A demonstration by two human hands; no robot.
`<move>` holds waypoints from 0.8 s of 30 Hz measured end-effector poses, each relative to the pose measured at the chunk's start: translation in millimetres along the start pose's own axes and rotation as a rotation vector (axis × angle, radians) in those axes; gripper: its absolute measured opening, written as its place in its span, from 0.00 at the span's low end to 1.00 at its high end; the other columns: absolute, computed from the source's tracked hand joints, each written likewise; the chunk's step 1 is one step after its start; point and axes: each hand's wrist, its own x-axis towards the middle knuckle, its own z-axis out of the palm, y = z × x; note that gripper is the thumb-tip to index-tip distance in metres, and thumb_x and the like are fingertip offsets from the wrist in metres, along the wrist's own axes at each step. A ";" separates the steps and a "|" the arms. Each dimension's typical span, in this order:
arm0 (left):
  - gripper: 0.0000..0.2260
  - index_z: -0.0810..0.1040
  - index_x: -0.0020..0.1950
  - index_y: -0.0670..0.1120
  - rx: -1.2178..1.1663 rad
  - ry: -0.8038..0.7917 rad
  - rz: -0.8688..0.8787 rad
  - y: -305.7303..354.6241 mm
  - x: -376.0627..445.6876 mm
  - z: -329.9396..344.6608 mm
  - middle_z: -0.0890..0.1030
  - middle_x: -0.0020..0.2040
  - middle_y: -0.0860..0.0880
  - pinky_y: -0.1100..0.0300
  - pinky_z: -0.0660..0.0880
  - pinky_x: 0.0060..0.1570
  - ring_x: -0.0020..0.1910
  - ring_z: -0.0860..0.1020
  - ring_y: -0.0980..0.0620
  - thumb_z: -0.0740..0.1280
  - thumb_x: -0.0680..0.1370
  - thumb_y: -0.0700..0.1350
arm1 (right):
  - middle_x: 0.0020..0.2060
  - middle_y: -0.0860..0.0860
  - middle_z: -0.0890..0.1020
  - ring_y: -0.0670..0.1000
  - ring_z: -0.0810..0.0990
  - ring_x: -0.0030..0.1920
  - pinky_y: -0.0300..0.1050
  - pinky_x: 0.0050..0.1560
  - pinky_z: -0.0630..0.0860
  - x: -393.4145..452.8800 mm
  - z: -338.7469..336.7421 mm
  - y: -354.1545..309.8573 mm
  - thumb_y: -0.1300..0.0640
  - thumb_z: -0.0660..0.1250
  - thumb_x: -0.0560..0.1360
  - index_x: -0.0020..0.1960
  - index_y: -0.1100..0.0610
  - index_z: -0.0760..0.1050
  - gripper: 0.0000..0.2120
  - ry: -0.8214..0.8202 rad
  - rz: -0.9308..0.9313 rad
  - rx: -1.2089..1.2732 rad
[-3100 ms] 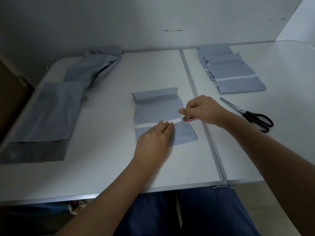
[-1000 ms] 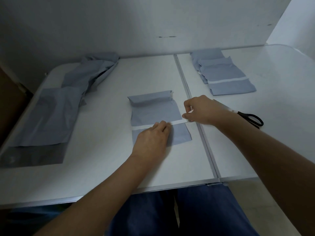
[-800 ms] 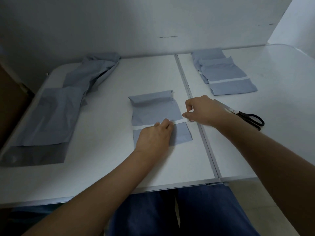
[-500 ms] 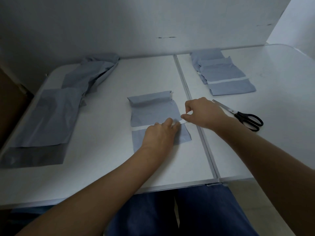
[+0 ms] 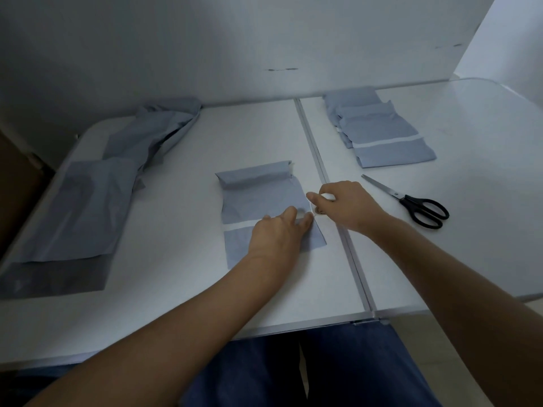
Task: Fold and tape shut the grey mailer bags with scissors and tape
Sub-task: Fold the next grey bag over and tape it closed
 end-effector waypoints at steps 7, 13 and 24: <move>0.35 0.39 0.79 0.48 0.049 0.015 -0.029 8.0 -9.3 13.6 0.63 0.69 0.43 0.53 0.73 0.55 0.65 0.69 0.39 0.59 0.80 0.41 | 0.39 0.49 0.84 0.49 0.81 0.44 0.45 0.51 0.76 -6.7 1.0 2.9 0.42 0.61 0.78 0.40 0.55 0.79 0.19 0.019 0.026 0.103; 0.26 0.50 0.79 0.43 -0.061 0.059 0.036 -15.2 -13.2 26.6 0.50 0.79 0.47 0.48 0.44 0.75 0.77 0.49 0.44 0.52 0.82 0.40 | 0.37 0.48 0.84 0.48 0.82 0.42 0.46 0.50 0.78 -5.2 3.1 6.2 0.40 0.64 0.76 0.39 0.53 0.79 0.18 0.039 0.020 0.112; 0.25 0.65 0.75 0.48 -0.659 0.123 0.036 -38.8 7.3 16.8 0.67 0.74 0.50 0.61 0.60 0.70 0.72 0.66 0.50 0.60 0.77 0.37 | 0.42 0.45 0.77 0.46 0.75 0.46 0.37 0.43 0.64 -12.5 7.7 9.4 0.46 0.61 0.79 0.50 0.54 0.77 0.13 0.121 0.020 0.210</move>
